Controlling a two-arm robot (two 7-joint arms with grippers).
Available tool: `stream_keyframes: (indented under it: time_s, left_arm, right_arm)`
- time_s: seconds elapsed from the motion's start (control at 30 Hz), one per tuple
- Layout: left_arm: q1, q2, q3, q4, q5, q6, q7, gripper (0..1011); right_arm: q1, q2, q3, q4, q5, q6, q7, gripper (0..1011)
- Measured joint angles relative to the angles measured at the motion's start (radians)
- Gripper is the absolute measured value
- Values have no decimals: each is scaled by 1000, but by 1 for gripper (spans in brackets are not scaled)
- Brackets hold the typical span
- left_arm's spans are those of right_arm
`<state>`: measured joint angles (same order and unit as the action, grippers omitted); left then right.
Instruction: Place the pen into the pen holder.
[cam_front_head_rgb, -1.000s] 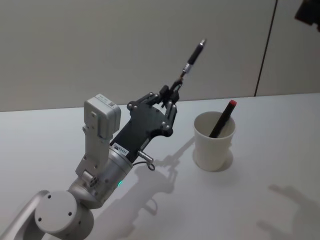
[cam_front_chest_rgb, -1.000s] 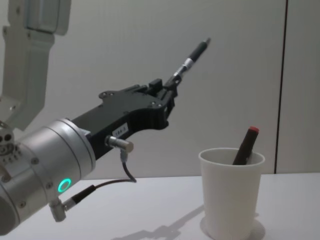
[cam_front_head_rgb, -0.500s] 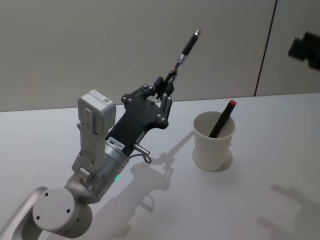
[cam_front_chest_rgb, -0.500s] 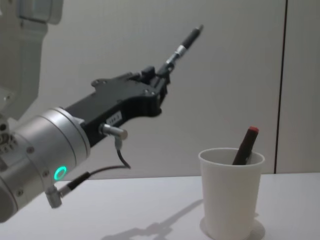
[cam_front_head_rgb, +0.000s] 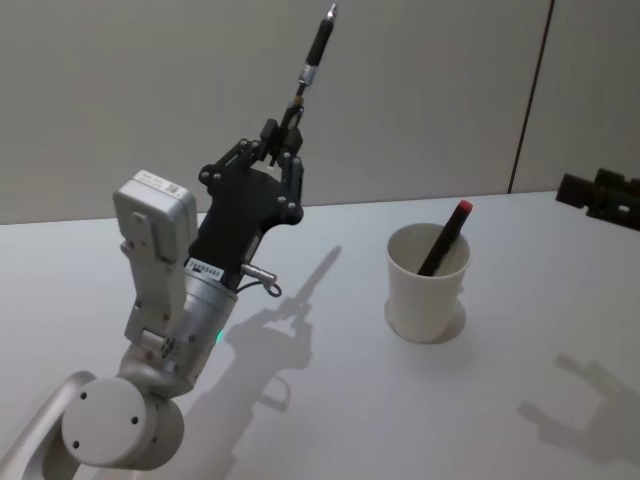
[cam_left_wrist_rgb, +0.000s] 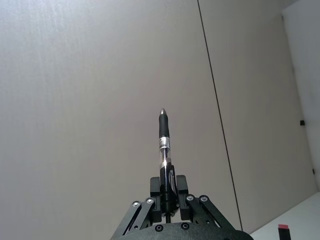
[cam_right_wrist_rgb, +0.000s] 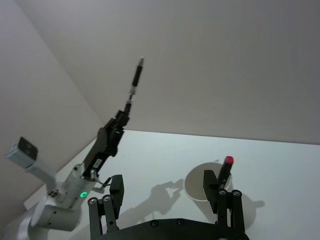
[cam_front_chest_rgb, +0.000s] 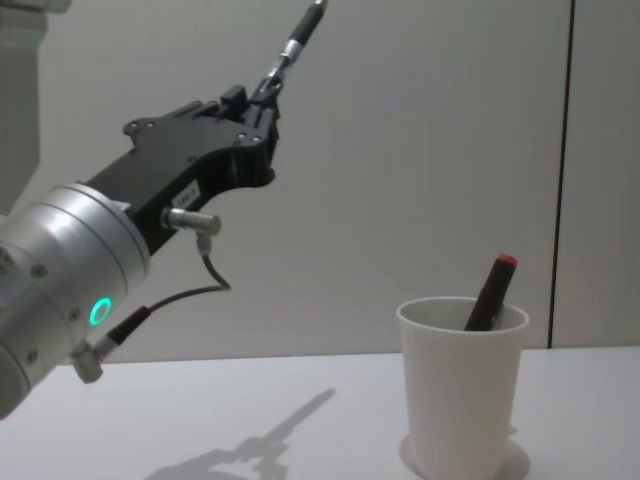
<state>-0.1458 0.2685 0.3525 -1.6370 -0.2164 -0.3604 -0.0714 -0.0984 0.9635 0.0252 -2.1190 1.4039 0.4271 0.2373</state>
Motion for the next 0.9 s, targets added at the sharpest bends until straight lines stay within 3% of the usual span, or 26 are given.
stream_keyframes:
  time_s: [0.2, 0.43, 0.9]
  left_arm:
    - [11, 3, -6, -5, -4, -13, 22, 182]
    - [28, 10, -13, -12, -15, -19, 33, 183]
    - [60, 33, -33, -18, -43, -25, 34, 183]
  right_arm:
    - [85, -90, -71, 60, -24, 51, -58, 1001]
    - [166, -166, -130, 115, -64, 95, -66, 1001]
    - [379, -350, -260, 240, -232, 172, 62, 1001]
